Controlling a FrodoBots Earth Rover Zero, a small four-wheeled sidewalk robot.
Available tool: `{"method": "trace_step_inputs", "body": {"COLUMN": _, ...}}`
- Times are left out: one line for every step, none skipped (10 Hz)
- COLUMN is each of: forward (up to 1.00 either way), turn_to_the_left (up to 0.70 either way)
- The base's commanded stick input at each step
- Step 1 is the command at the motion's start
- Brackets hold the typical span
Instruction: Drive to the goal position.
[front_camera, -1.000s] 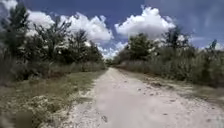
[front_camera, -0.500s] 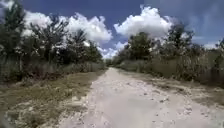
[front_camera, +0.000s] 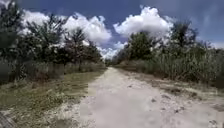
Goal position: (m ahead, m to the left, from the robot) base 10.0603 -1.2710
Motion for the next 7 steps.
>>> {"method": "trace_step_inputs", "body": {"forward": 0.7, "turn_to_the_left": 0.0}}
{"method": "trace_step_inputs", "body": {"forward": 0.7, "turn_to_the_left": 0.0}}
{"method": "trace_step_inputs", "body": {"forward": 0.7, "turn_to_the_left": 0.0}}
{"method": "trace_step_inputs", "body": {"forward": 0.7, "turn_to_the_left": 0.0}}
{"method": "trace_step_inputs", "body": {"forward": 0.7, "turn_to_the_left": 0.0}}
{"method": "trace_step_inputs", "body": {"forward": 0.7, "turn_to_the_left": 0.0}}
{"method": "trace_step_inputs", "body": {"forward": 0.7, "turn_to_the_left": 0.0}}
